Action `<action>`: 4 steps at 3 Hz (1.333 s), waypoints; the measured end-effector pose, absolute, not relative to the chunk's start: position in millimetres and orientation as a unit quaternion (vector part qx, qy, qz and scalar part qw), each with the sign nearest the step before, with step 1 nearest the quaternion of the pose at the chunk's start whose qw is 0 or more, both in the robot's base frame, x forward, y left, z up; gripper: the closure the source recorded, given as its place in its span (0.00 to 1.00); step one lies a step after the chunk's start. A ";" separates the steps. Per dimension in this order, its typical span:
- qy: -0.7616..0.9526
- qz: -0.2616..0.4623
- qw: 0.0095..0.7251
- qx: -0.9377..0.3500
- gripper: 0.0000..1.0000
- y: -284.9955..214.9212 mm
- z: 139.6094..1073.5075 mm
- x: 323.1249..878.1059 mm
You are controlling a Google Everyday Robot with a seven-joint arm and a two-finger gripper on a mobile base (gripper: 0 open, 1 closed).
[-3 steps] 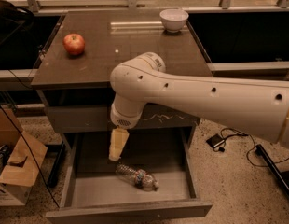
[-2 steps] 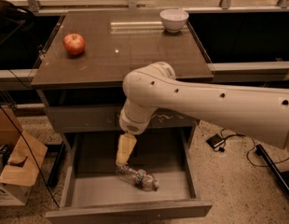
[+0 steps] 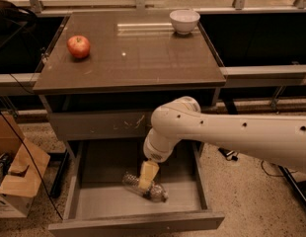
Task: Pick water bottle from middle drawer and place on counter
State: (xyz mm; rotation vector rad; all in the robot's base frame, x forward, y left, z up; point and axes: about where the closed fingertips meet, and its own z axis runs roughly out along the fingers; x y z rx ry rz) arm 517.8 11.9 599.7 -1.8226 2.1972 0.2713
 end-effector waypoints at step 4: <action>0.775 0.213 0.155 -0.574 0.00 24.1 498.6 517.1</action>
Offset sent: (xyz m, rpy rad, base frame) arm 0.0032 0.0026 -0.0143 0.0224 0.0438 0.0329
